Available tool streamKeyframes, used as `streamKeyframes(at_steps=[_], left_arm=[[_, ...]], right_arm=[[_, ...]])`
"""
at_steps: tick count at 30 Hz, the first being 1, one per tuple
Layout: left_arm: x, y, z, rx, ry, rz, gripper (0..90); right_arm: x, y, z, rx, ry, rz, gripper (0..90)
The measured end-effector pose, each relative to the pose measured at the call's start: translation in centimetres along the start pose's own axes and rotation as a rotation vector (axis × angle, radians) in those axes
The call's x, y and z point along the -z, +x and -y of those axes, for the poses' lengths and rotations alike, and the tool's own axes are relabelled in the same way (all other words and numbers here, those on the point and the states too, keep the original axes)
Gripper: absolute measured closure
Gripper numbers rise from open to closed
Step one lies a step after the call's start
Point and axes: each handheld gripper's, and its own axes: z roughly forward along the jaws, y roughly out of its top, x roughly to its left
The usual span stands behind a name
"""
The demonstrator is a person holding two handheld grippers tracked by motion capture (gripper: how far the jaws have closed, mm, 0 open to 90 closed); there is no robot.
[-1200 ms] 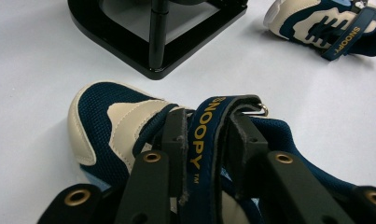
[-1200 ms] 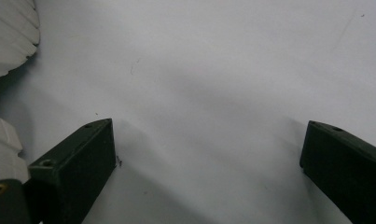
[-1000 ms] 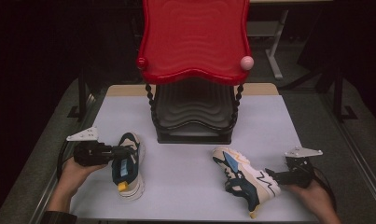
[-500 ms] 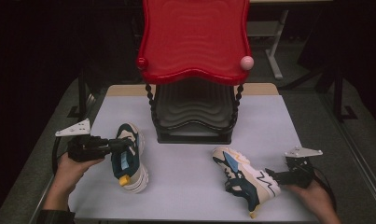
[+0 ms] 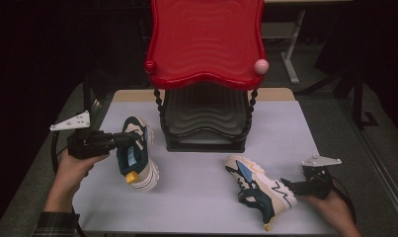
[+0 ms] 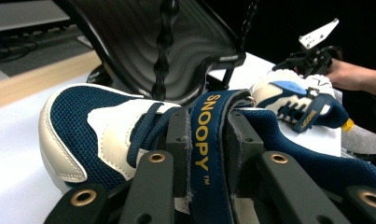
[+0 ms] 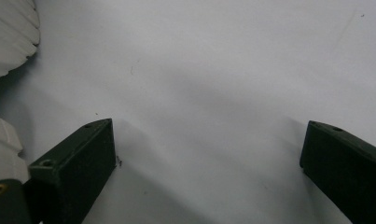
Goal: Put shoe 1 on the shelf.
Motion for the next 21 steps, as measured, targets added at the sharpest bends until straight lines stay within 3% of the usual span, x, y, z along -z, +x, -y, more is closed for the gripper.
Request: streamKeyframes(at_steps=[21], left_arm=[[2.1, -0.8, -8.5, -0.090, -0.080, -0.008, 73.9]], right_arm=[[0.0, 0.0, 0.0, 0.000, -0.001, 0.000, 2.8]])
